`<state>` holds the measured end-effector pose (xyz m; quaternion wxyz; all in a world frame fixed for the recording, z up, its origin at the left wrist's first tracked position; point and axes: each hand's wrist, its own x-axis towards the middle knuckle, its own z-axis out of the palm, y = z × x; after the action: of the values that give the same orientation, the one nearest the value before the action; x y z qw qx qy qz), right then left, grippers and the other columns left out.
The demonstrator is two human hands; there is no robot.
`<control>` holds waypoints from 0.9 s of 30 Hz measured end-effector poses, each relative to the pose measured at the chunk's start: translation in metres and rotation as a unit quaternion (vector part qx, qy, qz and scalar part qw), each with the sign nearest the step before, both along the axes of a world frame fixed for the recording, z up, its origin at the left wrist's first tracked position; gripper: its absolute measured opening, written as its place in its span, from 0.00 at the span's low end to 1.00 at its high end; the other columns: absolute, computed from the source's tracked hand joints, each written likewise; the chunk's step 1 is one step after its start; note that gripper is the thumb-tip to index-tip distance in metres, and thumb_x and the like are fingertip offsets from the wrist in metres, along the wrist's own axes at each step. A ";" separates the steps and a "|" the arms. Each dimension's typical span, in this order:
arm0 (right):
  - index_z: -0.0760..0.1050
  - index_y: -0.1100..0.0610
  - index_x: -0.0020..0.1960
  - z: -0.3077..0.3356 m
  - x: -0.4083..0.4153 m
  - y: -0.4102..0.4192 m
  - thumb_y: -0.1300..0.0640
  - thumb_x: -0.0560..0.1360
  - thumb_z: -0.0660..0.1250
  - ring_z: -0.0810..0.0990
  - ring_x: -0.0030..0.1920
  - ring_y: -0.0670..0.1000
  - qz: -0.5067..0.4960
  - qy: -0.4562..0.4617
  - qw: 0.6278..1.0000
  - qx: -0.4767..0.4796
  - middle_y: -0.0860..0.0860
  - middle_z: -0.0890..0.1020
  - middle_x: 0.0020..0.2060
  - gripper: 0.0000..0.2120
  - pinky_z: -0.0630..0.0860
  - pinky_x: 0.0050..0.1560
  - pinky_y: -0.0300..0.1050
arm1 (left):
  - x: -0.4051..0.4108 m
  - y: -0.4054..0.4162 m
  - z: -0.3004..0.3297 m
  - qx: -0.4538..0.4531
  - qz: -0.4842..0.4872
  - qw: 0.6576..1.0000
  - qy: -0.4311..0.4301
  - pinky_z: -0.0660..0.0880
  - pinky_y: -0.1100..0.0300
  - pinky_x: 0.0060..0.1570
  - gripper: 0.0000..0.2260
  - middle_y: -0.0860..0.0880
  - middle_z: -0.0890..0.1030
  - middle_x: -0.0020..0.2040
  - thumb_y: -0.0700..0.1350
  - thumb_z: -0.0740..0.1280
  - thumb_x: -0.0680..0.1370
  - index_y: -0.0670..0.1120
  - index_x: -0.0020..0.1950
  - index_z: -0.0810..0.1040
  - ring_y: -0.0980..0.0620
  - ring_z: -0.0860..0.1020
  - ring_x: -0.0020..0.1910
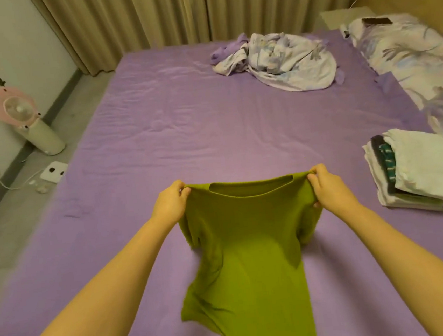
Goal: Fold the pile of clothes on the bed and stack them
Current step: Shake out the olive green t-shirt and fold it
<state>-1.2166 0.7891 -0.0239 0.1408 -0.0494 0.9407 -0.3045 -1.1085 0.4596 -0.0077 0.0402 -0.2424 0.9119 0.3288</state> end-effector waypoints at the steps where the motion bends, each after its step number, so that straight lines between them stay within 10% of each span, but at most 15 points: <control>1: 0.66 0.59 0.54 -0.013 -0.008 -0.001 0.53 0.83 0.53 0.80 0.32 0.61 -0.008 -0.019 1.000 -0.009 0.63 0.76 0.42 0.09 0.74 0.33 0.50 | -0.005 0.001 -0.011 0.008 0.001 1.000 -0.012 0.75 0.47 0.44 0.07 0.44 0.70 0.34 0.44 0.60 0.82 0.42 0.48 0.71 0.41 0.73 0.40; 11: 0.70 0.60 0.55 -0.115 -0.060 -0.031 0.56 0.81 0.58 0.77 0.33 0.59 -0.076 -0.118 0.983 -0.121 0.58 0.72 0.49 0.08 0.71 0.19 0.36 | -0.071 -0.001 -0.091 0.069 0.050 0.991 -0.107 0.77 0.45 0.52 0.11 0.37 0.78 0.54 0.43 0.62 0.81 0.39 0.58 0.76 0.38 0.78 0.52; 18: 0.72 0.62 0.59 -0.160 -0.127 -0.049 0.59 0.80 0.60 0.75 0.42 0.55 -0.154 -0.098 0.970 -0.158 0.58 0.72 0.48 0.10 0.78 0.27 0.42 | -0.147 -0.018 -0.137 0.121 0.099 0.983 -0.098 0.75 0.43 0.56 0.11 0.35 0.78 0.56 0.42 0.63 0.80 0.38 0.59 0.76 0.38 0.77 0.56; 22: 0.73 0.66 0.57 -0.173 -0.177 -0.063 0.60 0.80 0.59 0.78 0.49 0.63 -0.154 -0.042 0.978 -0.135 0.65 0.77 0.52 0.10 0.76 0.51 0.62 | -0.206 -0.037 -0.160 0.170 0.130 0.973 -0.080 0.78 0.47 0.50 0.10 0.43 0.76 0.43 0.41 0.64 0.79 0.37 0.57 0.78 0.45 0.76 0.41; 25: 0.73 0.66 0.55 -0.187 -0.209 -0.071 0.60 0.80 0.59 0.78 0.52 0.64 -0.116 0.012 0.990 -0.078 0.66 0.79 0.51 0.10 0.70 0.50 0.51 | -0.251 -0.051 -0.176 0.178 0.138 0.972 -0.061 0.78 0.47 0.50 0.08 0.42 0.76 0.37 0.40 0.65 0.79 0.38 0.54 0.79 0.51 0.77 0.32; 27: 0.73 0.67 0.56 -0.197 -0.232 -0.075 0.60 0.81 0.58 0.77 0.52 0.64 -0.113 0.037 0.990 -0.069 0.67 0.79 0.51 0.11 0.65 0.46 0.50 | -0.278 -0.059 -0.191 0.155 0.138 0.977 -0.040 0.76 0.45 0.55 0.09 0.32 0.79 0.47 0.40 0.64 0.79 0.37 0.56 0.79 0.40 0.80 0.47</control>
<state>-1.4484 0.7139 -0.2204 0.0667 0.0367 0.9216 -0.3806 -1.3863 0.4006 -0.1987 0.0679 -0.3698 0.8050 0.4589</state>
